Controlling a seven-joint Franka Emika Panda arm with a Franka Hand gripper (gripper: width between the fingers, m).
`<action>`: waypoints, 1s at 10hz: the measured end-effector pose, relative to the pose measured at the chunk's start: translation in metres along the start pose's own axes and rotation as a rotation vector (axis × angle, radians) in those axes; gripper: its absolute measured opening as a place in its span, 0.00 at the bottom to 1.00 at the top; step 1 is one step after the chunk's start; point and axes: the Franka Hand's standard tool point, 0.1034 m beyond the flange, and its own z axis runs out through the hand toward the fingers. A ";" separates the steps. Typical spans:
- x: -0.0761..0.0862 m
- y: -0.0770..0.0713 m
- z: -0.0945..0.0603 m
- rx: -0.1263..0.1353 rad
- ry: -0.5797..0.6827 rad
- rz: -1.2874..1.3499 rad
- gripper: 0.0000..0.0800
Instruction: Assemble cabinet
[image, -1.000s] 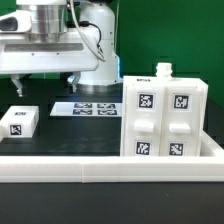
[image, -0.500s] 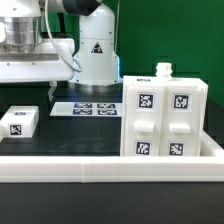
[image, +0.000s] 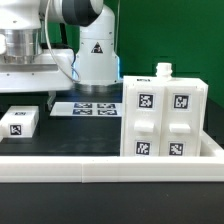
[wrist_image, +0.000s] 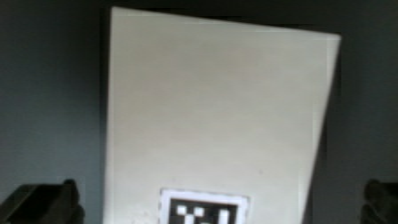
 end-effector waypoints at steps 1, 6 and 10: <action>-0.001 0.001 0.005 -0.001 -0.004 -0.001 1.00; -0.002 0.000 0.010 0.001 -0.012 -0.002 0.84; -0.002 0.000 0.009 0.001 -0.011 -0.003 0.70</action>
Offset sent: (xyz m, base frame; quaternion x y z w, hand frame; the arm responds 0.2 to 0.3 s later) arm 0.0028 -0.0031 -0.0015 0.0025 0.0026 -0.0009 1.0000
